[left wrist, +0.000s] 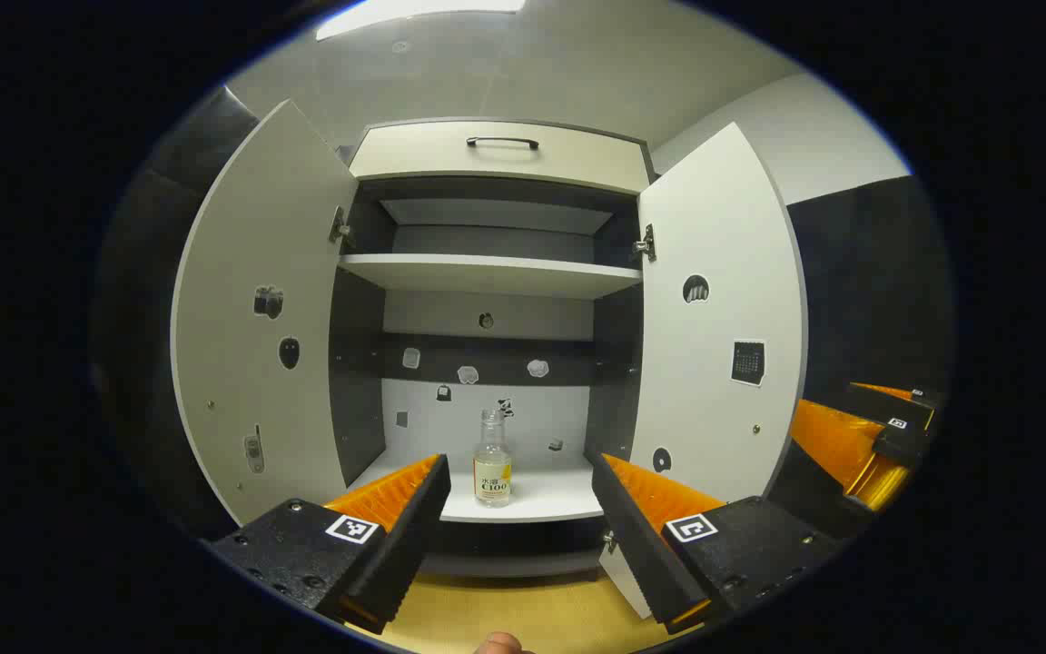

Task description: Grasp the bottle in the cabinet with the left hand and place it on the coaster, then close the right door with the right hand and the left door with the left hand.

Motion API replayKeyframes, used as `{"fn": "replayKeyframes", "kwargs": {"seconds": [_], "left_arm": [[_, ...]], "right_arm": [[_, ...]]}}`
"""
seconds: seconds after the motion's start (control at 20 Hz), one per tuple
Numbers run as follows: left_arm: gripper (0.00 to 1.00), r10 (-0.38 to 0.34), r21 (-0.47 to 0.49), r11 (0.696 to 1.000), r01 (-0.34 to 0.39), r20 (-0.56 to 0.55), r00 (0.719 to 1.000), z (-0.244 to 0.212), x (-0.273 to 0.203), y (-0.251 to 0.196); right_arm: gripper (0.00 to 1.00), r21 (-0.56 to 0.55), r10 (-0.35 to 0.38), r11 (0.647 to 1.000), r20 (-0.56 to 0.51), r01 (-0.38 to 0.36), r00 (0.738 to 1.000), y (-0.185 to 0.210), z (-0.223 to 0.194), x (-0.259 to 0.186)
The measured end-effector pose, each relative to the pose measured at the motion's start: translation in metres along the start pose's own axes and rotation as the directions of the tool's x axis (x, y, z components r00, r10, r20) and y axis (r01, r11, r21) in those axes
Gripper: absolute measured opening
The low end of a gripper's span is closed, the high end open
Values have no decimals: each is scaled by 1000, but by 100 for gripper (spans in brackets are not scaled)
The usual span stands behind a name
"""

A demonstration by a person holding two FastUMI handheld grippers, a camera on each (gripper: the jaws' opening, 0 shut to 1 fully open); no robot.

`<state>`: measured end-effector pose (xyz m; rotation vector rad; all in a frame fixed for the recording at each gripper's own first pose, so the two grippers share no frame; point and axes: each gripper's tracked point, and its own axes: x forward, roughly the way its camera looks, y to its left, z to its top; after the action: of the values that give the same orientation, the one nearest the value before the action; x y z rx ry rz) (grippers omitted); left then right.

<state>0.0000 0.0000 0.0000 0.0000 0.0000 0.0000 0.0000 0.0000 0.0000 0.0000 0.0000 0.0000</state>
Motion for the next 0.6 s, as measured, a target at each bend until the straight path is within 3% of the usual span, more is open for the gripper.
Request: {"fn": "replayKeyframes", "kwargs": {"seconds": [0.6], "left_arm": [[99, 47, 23, 999, -47, 5, 999, 7, -3, 12]], "right_arm": [[98, -20, 46, 999, 24, -45, 999, 17, 7, 3]]}}
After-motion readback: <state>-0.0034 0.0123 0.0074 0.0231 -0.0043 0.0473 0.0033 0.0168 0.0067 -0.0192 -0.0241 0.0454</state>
